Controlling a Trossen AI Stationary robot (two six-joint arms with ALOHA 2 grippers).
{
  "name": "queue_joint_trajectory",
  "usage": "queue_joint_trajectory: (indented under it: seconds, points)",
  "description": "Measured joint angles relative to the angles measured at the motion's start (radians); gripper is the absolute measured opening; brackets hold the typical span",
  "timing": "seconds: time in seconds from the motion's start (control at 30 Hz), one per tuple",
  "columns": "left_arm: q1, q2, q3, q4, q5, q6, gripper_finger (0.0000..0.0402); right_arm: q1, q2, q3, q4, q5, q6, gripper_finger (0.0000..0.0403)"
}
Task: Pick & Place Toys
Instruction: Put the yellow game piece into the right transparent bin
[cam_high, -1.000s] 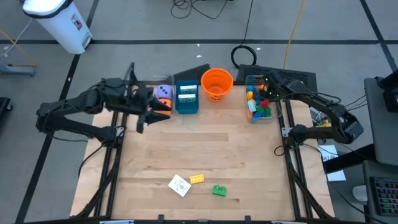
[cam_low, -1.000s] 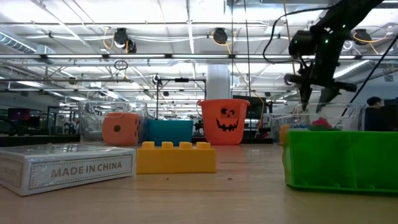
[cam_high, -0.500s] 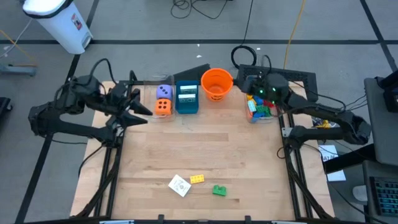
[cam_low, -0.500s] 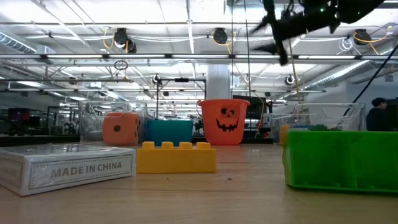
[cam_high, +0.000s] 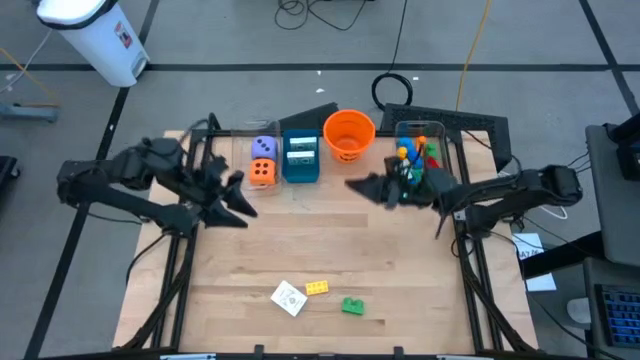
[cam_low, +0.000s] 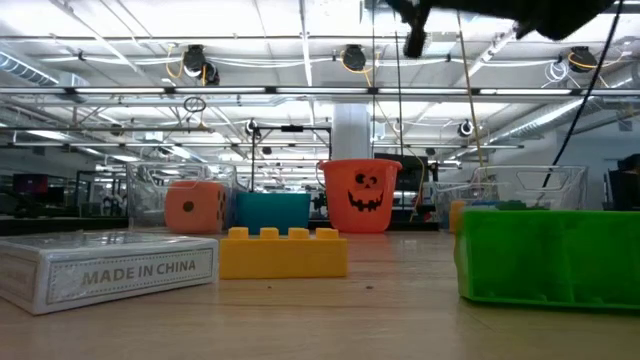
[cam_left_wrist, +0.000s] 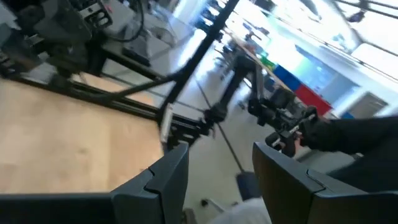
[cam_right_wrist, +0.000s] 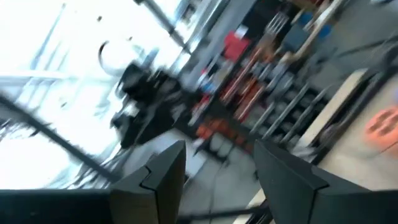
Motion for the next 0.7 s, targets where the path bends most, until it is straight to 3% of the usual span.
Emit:
queue_joint_trajectory:
  seconds: [0.17, 0.27, 0.4, 0.53, 0.63, 0.7]
  points:
    - [-0.120, 0.088, 0.000, 0.096, -0.051, -0.008, 0.0186, 0.177, 0.061, 0.076, 0.001, 0.023, -0.062, 0.0177]
    - [-0.195, 0.148, 0.000, 0.189, -0.110, 0.007, 0.0186, 0.277, 0.079, 0.159, -0.093, 0.025, -0.138, 0.0176]
    - [-0.271, 0.227, 0.000, 0.311, -0.195, -0.004, 0.0186, 0.406, 0.083, 0.305, -0.444, 0.044, -0.223, 0.0175]
    - [-0.335, 0.306, 0.000, 0.408, -0.346, -0.087, 0.0186, 0.544, 0.108, 0.462, -0.904, 0.195, -0.301, 0.0175]
    - [-0.381, 0.358, 0.000, 0.499, -0.438, -0.138, 0.0186, 0.636, 0.166, 0.527, -1.084, 0.309, -0.407, 0.0175]
    - [-0.409, 0.386, 0.000, 0.558, -0.474, -0.150, 0.0186, 0.671, 0.221, 0.539, -1.079, 0.365, -0.477, 0.0175]
